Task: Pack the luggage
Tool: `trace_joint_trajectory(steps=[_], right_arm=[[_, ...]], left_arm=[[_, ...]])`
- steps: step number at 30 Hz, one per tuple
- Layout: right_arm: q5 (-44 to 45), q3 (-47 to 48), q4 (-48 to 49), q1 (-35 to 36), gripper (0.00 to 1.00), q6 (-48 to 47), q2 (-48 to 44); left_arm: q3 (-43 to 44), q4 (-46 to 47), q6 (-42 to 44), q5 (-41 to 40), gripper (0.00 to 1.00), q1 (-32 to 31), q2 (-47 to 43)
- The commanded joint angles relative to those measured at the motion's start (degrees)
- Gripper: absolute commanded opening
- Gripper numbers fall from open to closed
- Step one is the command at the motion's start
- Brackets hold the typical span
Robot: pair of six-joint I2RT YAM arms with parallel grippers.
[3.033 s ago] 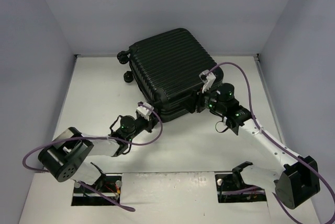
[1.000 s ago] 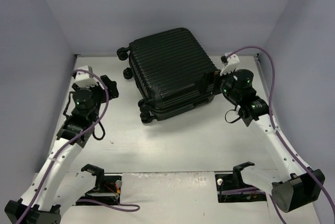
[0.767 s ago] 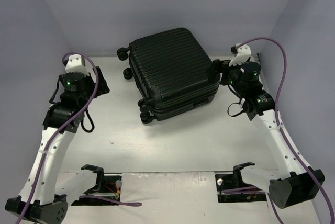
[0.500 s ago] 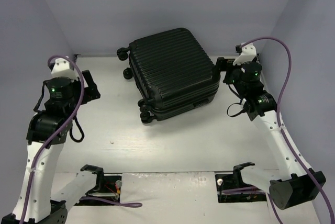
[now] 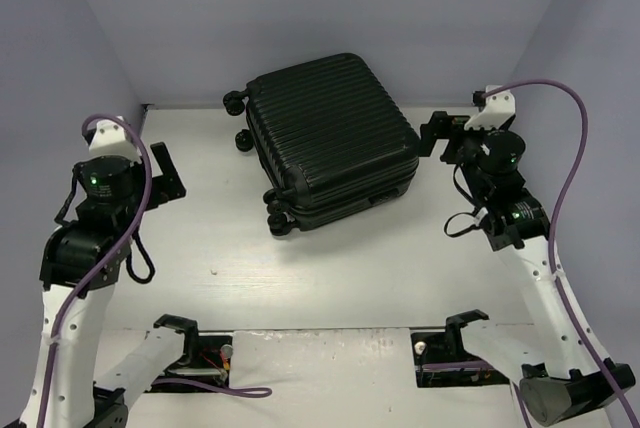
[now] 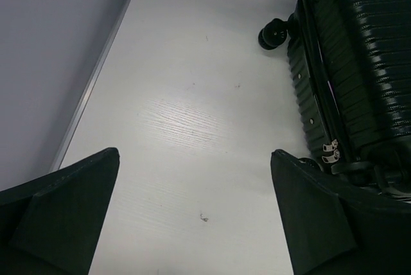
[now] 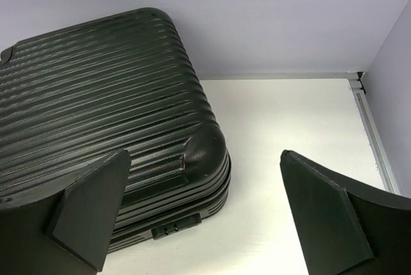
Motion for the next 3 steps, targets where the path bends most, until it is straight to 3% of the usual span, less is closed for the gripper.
trace_joint_trajectory(steps=[1, 3], right_arm=[[0.37, 1.76, 2.92, -0.13, 1.00, -0.16, -0.22], [0.27, 2.28, 2.75, -0.13, 1.00, 0.19, -0.40]], left_arm=[[3.68, 0.03, 1.03, -2.88, 0.97, -0.22, 0.31], [3.95, -0.23, 0.59, -3.24, 0.97, -0.22, 0.49]])
